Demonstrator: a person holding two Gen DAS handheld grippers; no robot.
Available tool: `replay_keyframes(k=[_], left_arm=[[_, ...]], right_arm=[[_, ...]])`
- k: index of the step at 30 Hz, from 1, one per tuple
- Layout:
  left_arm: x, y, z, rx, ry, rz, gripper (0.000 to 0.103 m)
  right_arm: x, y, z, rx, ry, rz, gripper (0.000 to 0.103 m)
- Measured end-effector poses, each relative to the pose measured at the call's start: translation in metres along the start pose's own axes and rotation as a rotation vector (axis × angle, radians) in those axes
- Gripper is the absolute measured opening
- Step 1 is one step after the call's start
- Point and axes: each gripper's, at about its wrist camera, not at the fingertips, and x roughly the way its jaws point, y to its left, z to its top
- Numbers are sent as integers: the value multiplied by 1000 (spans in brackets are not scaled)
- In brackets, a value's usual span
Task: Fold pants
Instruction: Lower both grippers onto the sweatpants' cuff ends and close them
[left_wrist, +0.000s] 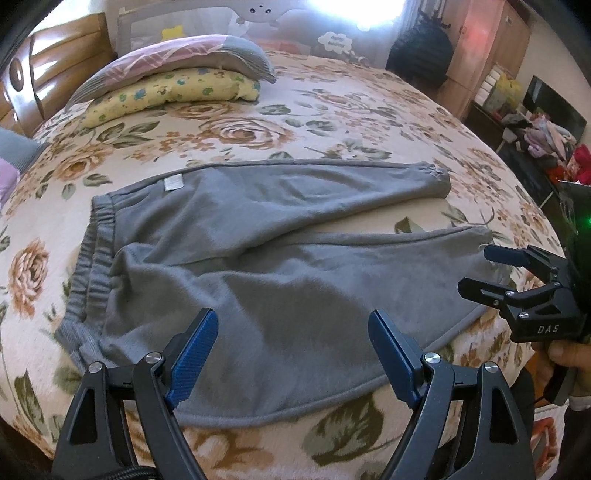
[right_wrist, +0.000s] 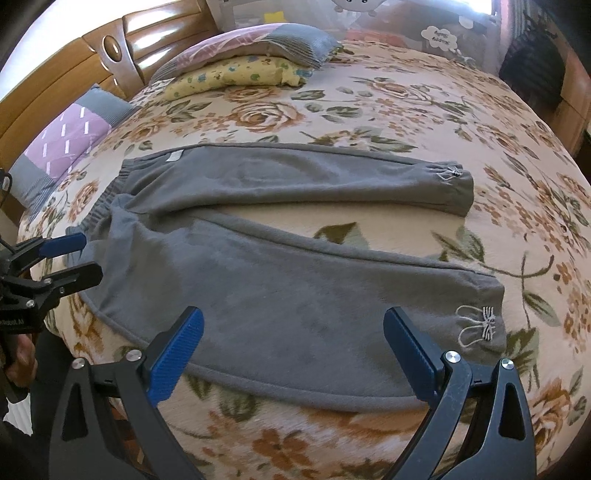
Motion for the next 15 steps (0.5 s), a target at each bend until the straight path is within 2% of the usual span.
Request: replay_keyframes(k=[15], left_arm=[[32,-7,44,60,5,-2,84]], right_arm=[[15,-46,29,63,-5,-15,98]])
